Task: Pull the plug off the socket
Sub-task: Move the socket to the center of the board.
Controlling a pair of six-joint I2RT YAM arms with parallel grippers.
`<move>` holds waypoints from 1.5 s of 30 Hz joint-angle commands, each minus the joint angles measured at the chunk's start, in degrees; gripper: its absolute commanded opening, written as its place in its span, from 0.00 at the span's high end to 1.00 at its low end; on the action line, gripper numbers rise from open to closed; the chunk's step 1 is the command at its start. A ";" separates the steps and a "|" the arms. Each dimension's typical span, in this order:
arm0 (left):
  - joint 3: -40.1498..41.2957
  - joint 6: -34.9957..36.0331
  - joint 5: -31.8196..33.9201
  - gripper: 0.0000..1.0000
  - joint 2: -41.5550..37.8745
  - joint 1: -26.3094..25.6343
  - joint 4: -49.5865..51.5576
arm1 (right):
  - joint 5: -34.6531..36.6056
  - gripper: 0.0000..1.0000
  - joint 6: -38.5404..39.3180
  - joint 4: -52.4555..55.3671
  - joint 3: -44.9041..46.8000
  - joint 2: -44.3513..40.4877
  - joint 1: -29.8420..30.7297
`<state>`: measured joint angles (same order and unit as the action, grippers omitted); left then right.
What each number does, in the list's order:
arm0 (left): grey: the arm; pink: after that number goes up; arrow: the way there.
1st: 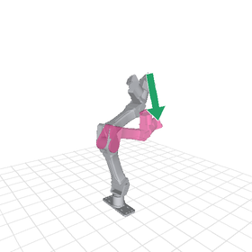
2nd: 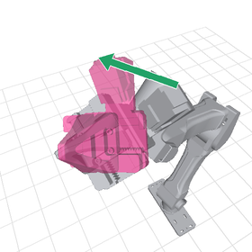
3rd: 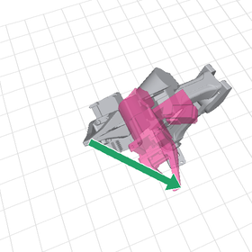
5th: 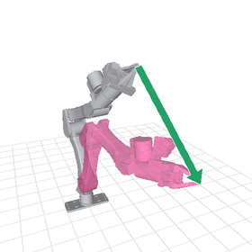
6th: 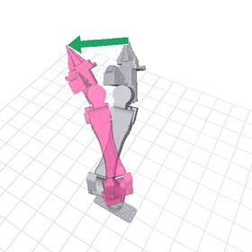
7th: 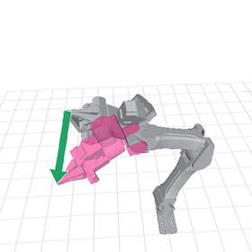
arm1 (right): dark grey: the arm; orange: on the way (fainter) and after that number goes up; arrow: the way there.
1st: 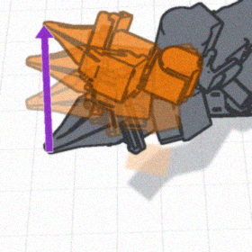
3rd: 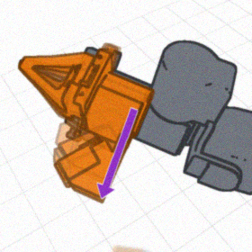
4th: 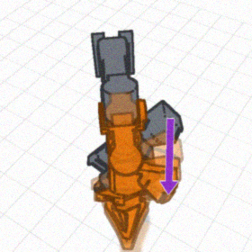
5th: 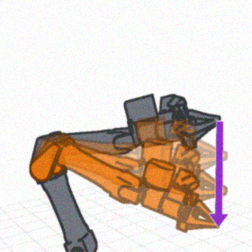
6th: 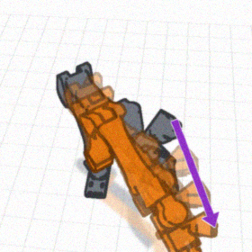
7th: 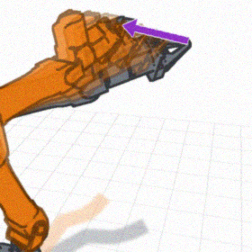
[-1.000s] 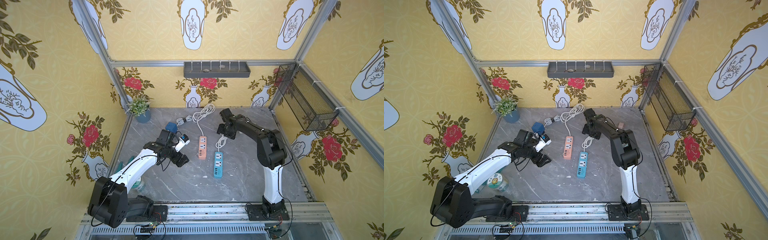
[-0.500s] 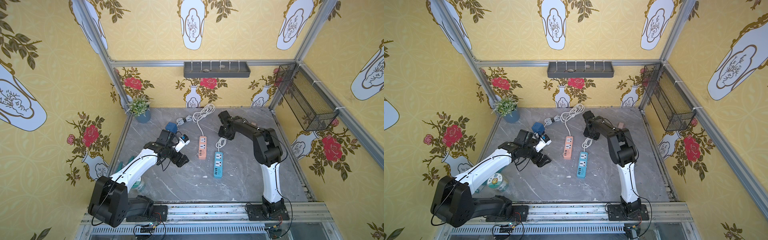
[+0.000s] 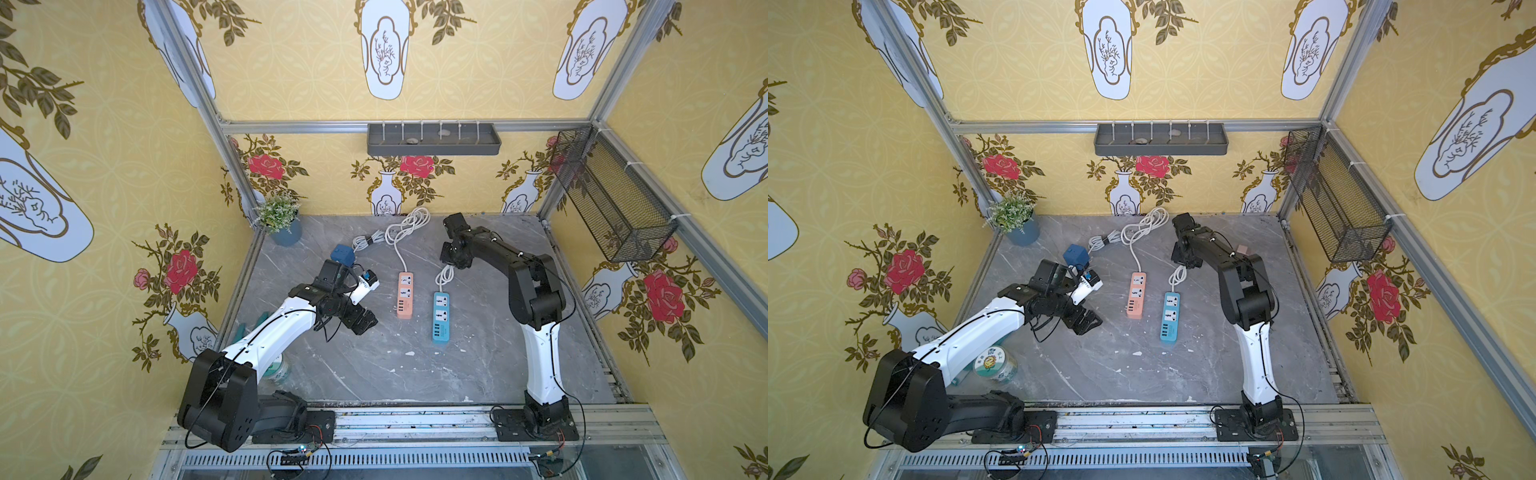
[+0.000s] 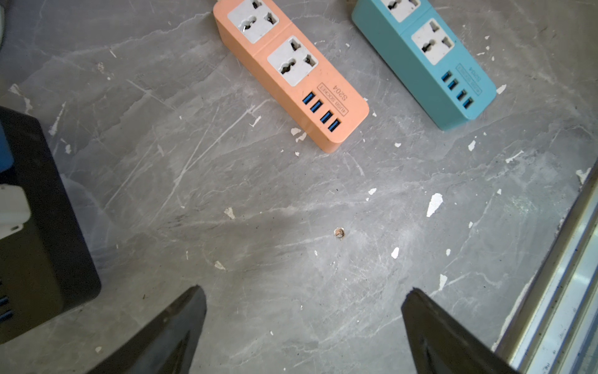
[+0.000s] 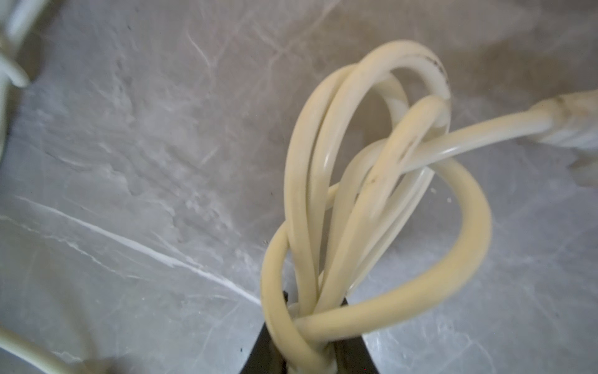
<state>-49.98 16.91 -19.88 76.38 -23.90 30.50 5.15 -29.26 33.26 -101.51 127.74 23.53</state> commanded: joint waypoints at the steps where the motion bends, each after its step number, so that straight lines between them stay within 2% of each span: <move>1: 0.23 0.35 0.18 0.00 0.35 0.09 -0.93 | -2.75 0.95 5.00 -4.99 -3.63 1.73 -1.82; 6: 0.32 0.41 0.36 0.00 0.82 0.07 -1.15 | -6.03 0.93 8.99 -6.44 -11.07 6.77 -4.20; 10: 0.23 0.43 0.19 0.00 1.22 0.08 -1.15 | -9.03 0.91 10.13 -4.26 -22.28 13.50 -5.83; 15: 0.30 0.45 0.38 0.00 1.05 0.08 -1.23 | -10.54 0.82 10.89 -3.03 -32.51 19.94 -6.81; 17: 0.30 0.41 0.41 0.00 0.96 0.12 -1.24 | -11.18 0.70 10.71 -2.93 -34.35 21.08 -7.38; 19: 0.31 0.45 0.47 0.00 0.83 0.09 -1.23 | -11.33 0.48 10.63 -2.63 -34.71 21.08 -7.53; 21: 0.24 0.22 0.32 0.00 0.70 0.11 -1.15 | -11.19 0.36 10.74 -2.10 -34.01 20.09 -7.47; 28: -0.16 -0.25 0.36 0.00 -0.39 0.08 -0.88 | -8.22 0.19 10.66 -3.65 -22.95 9.47 -6.06; 33: -0.39 -0.30 0.45 0.00 -1.22 0.08 -0.79 | -7.46 0.14 10.38 -1.97 -19.07 4.98 -5.34; 39: -0.47 -0.34 0.36 0.00 -1.71 0.08 -0.53 | -8.54 0.13 9.40 4.01 -22.60 8.31 -5.42; 45: -0.56 -0.47 0.03 0.00 -1.65 0.14 -0.33 | -6.66 0.12 8.89 16.80 -38.70 18.94 -5.42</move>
<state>-50.41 16.58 -19.53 74.74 -23.86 30.50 -3.79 -19.88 43.57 -135.50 144.33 18.02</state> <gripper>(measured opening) 0.998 0.876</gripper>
